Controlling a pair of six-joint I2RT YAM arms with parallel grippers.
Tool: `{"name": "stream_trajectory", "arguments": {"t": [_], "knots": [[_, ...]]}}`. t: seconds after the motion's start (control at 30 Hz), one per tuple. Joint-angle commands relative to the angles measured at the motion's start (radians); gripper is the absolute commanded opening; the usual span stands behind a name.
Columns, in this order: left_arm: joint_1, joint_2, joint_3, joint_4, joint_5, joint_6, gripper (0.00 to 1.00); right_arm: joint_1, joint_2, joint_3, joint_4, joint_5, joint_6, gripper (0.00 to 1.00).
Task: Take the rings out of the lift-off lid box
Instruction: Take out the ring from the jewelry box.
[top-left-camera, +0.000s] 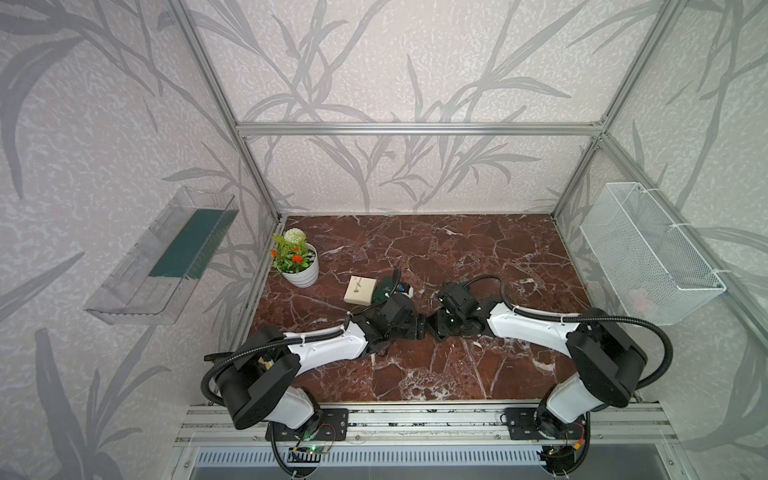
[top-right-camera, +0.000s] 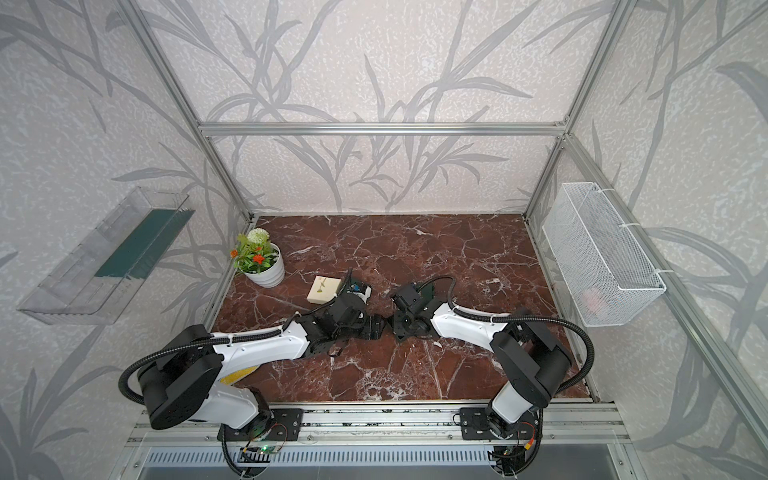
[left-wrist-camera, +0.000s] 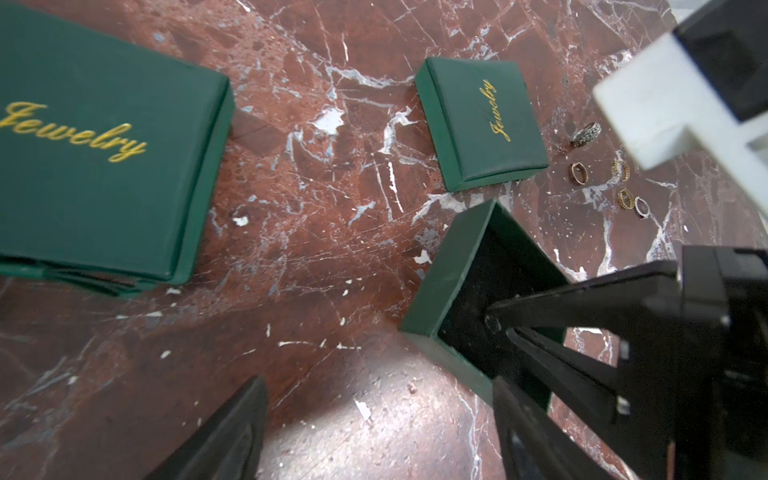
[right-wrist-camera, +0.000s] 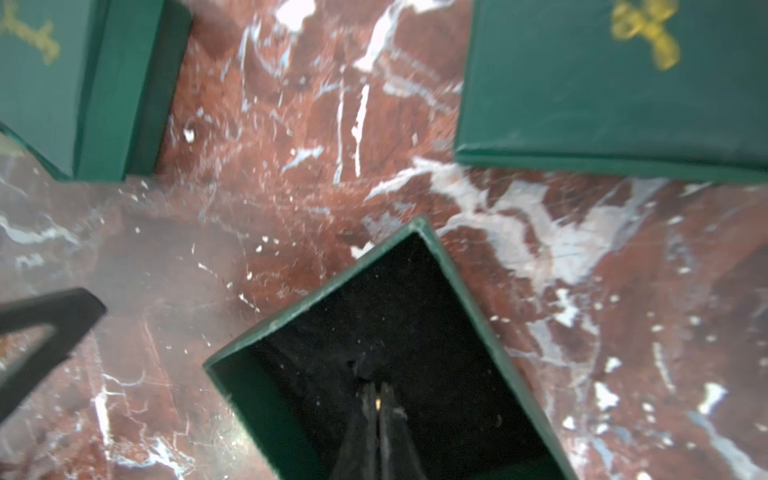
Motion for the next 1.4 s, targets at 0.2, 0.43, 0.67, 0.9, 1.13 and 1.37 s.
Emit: {"name": "stream_trajectory", "arguments": {"t": [0.2, 0.43, 0.67, 0.9, 1.13, 1.37], "knots": [[0.004, 0.04, 0.041, 0.015, 0.047, -0.016, 0.82, -0.013, -0.05, 0.002, -0.01, -0.02, 0.005, 0.0], [0.005, 0.084, 0.068, 0.03, 0.113, -0.017, 0.83, -0.015, -0.045, 0.012, -0.004, -0.029, 0.004, 0.0], [0.004, 0.143, 0.086, 0.021, 0.129, -0.033, 0.81, -0.024, -0.076, 0.002, 0.015, -0.046, 0.007, 0.0], [0.006, 0.185, 0.093, 0.009, 0.115, -0.028, 0.79, -0.044, -0.104, -0.013, 0.041, -0.076, 0.016, 0.0], [0.011, 0.211, 0.111, -0.001, 0.113, -0.022, 0.78, -0.06, -0.09, -0.019, 0.055, -0.126, 0.02, 0.0], [0.017, 0.24, 0.136, -0.02, 0.111, -0.022, 0.78, -0.077, -0.083, -0.02, 0.034, -0.16, 0.006, 0.0]]}}
